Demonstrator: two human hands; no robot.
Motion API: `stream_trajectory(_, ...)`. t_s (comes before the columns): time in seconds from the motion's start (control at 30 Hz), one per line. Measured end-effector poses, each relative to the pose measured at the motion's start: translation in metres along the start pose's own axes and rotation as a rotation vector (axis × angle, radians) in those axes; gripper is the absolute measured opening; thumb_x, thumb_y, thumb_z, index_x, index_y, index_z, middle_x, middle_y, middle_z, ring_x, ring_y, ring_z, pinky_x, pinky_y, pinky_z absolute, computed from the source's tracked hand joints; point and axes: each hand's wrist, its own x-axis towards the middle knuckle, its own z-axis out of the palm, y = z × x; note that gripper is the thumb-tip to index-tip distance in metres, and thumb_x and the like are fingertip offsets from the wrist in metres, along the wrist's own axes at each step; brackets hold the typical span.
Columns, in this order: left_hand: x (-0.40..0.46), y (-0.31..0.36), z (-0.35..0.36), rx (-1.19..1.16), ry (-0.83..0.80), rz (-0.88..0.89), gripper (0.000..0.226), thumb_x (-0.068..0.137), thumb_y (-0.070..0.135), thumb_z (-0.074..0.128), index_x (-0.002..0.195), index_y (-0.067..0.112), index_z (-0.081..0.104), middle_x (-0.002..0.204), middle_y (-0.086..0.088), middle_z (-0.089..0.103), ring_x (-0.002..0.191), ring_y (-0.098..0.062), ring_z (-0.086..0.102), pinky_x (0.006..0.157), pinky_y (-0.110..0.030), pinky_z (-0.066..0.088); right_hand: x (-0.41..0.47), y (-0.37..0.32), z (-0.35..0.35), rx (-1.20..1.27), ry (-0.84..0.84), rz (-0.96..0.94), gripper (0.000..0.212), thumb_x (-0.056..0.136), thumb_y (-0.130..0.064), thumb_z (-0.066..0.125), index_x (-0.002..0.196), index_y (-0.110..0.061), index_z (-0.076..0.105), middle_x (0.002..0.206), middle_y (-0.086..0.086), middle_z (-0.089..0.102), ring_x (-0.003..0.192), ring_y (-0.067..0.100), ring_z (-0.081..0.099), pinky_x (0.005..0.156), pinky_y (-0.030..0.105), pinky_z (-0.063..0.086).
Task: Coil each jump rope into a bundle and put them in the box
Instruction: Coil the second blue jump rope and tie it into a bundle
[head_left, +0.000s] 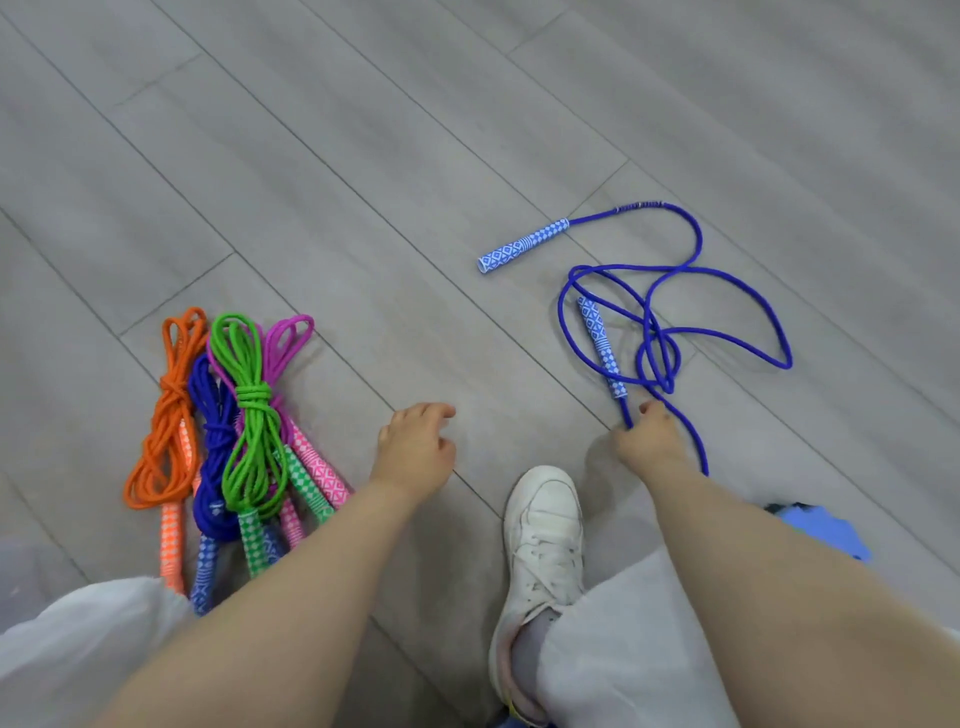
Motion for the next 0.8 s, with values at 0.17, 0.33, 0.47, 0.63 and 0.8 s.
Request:
stream_trajectory(0.17,-0.001,0.002,0.01,0.032,-0.065,0.006,0.043,0.086,0.014,0.051,0.128,0.022,0.054,0.133,0.0,0.052,0.126,-0.024,0.042,0.1,-0.032,0.032,0.005,0.022,0.012,-0.152,-0.072,0.0,0.033,0.087,-0.023,0.056,0.114,-0.005,0.055,0.118,0.018,0.06,0.11,0.037,0.057,0.088,0.039,0.047)
stream_trajectory(0.33,-0.001,-0.006,0.01,0.055,-0.125,-0.088,0.042,0.087,0.017,0.051,0.128,0.021,0.054,0.134,-0.003,0.052,0.125,-0.027,0.045,0.101,-0.036,0.035,-0.002,0.016,0.012,-0.126,-0.052,-0.044,0.029,0.09,-0.025,0.053,0.109,-0.002,0.052,0.114,0.02,0.06,0.105,0.038,0.057,0.08,0.037,0.043)
stream_trajectory(0.47,-0.006,-0.007,-0.001,0.09,-0.197,-0.139,0.046,0.088,0.019,0.049,0.135,0.02,0.048,0.139,-0.007,0.048,0.129,-0.029,0.041,0.104,-0.037,0.034,-0.014,-0.014,0.007,-0.056,-0.224,-0.18,0.02,0.093,-0.025,0.048,0.107,-0.013,0.054,0.105,0.012,0.061,0.096,0.034,0.061,0.077,0.035,0.048)
stream_trajectory(0.63,-0.019,0.007,-0.029,0.138,-0.247,-0.028,0.051,0.089,0.022,0.048,0.14,0.019,0.042,0.142,-0.007,0.045,0.131,-0.029,0.039,0.108,-0.039,0.034,-0.045,-0.06,-0.003,-0.038,-0.243,-0.37,0.015,0.092,-0.026,0.052,0.097,-0.016,0.062,0.1,0.005,0.064,0.097,0.025,0.058,0.078,0.027,0.039)
stream_trajectory(0.8,-0.044,0.017,-0.07,0.195,-0.187,0.029,0.051,0.09,0.023,0.049,0.14,0.019,0.041,0.143,-0.008,0.044,0.132,-0.03,0.037,0.109,-0.039,0.032,-0.087,-0.105,-0.036,-0.093,-0.243,-0.493,0.009,0.087,-0.02,0.053,0.08,-0.015,0.056,0.082,0.004,0.057,0.084,0.025,0.054,0.068,0.028,0.038)
